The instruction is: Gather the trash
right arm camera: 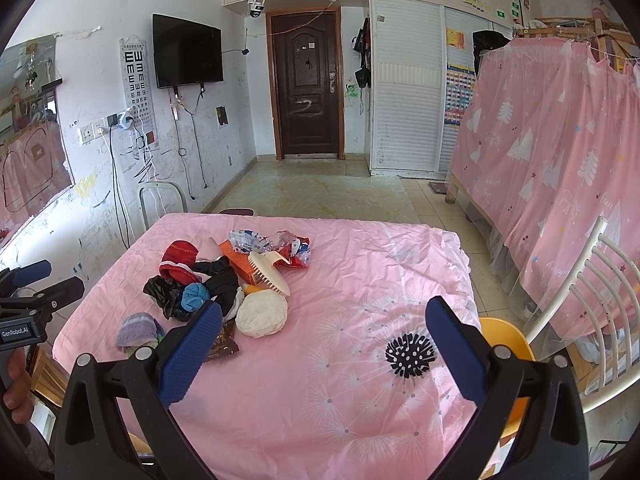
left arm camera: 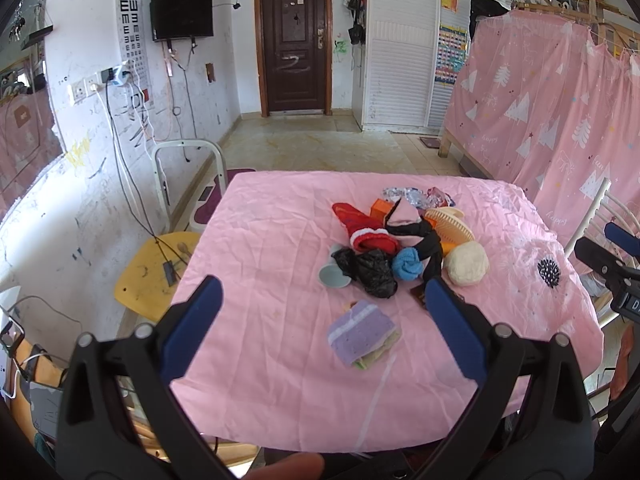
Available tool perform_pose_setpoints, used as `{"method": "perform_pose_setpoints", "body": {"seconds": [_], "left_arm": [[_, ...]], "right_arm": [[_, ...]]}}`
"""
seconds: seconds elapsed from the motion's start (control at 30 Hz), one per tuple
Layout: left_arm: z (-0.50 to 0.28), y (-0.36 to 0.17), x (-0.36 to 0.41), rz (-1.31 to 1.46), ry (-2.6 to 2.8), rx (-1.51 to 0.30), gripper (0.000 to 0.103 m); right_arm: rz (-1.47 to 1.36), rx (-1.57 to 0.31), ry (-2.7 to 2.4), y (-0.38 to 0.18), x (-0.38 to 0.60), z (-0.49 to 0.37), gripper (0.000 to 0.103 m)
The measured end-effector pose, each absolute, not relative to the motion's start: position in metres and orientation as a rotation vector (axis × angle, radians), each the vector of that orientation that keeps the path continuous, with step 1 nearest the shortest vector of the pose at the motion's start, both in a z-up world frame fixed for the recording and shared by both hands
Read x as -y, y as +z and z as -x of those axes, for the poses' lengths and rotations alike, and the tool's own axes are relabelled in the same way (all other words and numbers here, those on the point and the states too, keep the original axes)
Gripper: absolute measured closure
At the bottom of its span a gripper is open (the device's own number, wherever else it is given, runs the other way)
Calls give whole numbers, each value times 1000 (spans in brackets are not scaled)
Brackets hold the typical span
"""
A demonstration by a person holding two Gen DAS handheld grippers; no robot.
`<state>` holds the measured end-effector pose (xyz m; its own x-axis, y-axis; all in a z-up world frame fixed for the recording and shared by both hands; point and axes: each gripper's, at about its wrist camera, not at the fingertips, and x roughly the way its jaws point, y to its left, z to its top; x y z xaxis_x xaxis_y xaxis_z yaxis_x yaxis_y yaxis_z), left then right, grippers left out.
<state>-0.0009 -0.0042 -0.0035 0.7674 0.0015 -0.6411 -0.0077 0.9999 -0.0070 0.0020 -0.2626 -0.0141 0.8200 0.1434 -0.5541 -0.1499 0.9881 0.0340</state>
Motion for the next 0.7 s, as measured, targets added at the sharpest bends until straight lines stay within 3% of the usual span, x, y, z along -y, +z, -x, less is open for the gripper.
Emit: {"method": "perform_pose_setpoints", "body": {"seconds": [0.7], "left_arm": [[1,-3,8,6,3,-696,6]], "right_arm": [[17,-590,157,-14,260,-2,11]]}}
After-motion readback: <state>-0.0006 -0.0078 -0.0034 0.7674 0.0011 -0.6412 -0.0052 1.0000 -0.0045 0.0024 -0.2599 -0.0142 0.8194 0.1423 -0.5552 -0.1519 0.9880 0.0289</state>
